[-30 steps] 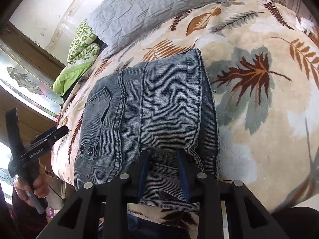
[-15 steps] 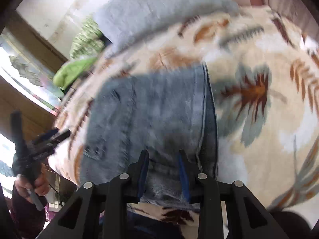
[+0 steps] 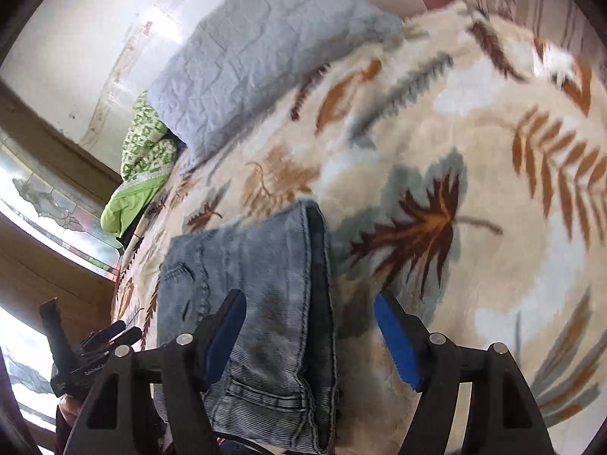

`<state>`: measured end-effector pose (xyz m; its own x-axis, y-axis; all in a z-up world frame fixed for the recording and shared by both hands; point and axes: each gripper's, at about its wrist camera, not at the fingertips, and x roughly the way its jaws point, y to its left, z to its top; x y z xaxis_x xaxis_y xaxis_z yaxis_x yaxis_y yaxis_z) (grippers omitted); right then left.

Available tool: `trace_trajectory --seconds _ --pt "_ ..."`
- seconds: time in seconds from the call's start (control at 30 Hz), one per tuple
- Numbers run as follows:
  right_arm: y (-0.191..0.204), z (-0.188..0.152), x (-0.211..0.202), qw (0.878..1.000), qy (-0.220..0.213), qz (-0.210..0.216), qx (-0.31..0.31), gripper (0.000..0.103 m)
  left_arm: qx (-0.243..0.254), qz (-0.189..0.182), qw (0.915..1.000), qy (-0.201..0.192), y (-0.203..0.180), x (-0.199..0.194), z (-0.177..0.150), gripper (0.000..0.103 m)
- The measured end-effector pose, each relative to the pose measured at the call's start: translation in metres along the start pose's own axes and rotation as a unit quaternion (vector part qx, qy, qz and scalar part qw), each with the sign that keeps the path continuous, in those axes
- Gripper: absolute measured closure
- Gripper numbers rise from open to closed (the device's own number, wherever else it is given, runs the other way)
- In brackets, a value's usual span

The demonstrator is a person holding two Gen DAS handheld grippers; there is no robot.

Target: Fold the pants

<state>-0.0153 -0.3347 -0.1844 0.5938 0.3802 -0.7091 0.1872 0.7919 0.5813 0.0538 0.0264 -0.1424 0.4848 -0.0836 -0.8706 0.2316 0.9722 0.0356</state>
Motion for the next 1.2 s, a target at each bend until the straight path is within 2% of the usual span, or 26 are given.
trace_trajectory --seconds 0.03,0.1,0.27,0.4,0.47,0.57,0.7,0.77,0.9,1.0,1.1,1.2 --pt "-0.002 0.001 0.004 1.0 0.009 0.003 0.011 0.029 -0.002 -0.005 1.0 0.003 -0.001 0.001 0.0 0.013" --pt "-0.001 0.001 0.003 1.0 0.0 0.011 0.003 0.029 -0.006 -0.013 0.9999 0.007 -0.005 0.003 -0.001 0.013" --pt "0.027 -0.006 -0.013 0.995 -0.062 0.013 -0.075 0.029 0.004 -0.025 0.9997 0.007 -0.022 0.007 -0.006 0.013" --pt "0.051 -0.016 -0.016 0.987 -0.08 0.006 -0.137 0.029 0.042 0.007 0.9991 0.007 -0.043 0.021 -0.011 0.013" --pt "0.061 -0.02 -0.016 0.983 -0.082 0.026 -0.163 0.029 0.048 0.018 0.9982 0.031 -0.046 0.032 -0.013 0.013" --pt "0.074 -0.015 -0.006 0.981 -0.073 0.046 -0.174 0.029 0.049 0.012 0.9983 0.028 -0.044 0.029 -0.013 0.013" --pt "0.084 0.004 0.022 0.987 -0.041 0.059 -0.142 0.031 0.035 0.006 0.9993 0.011 -0.028 0.016 -0.005 0.013" --pt "0.088 0.01 0.041 0.99 -0.014 0.061 -0.129 0.036 0.023 0.0 0.9997 0.003 -0.019 0.012 0.001 0.013" --pt "0.081 0.017 0.082 0.993 0.042 0.009 -0.108 0.035 0.02 -0.02 0.9995 0.012 -0.016 0.022 0.011 0.013" --pt "0.081 0.017 0.081 0.991 0.055 0.006 -0.119 0.035 0.026 -0.03 0.999 0.023 -0.024 0.034 0.012 0.013" --pt "0.08 0.02 0.071 0.99 0.064 0.003 -0.124 0.035 0.02 -0.057 0.9981 0.017 -0.026 0.029 0.011 0.013" --pt "0.065 0.026 0.046 0.995 0.038 0.01 -0.094 0.035 0.022 -0.069 0.9974 0.008 -0.025 0.022 0.009 0.013"
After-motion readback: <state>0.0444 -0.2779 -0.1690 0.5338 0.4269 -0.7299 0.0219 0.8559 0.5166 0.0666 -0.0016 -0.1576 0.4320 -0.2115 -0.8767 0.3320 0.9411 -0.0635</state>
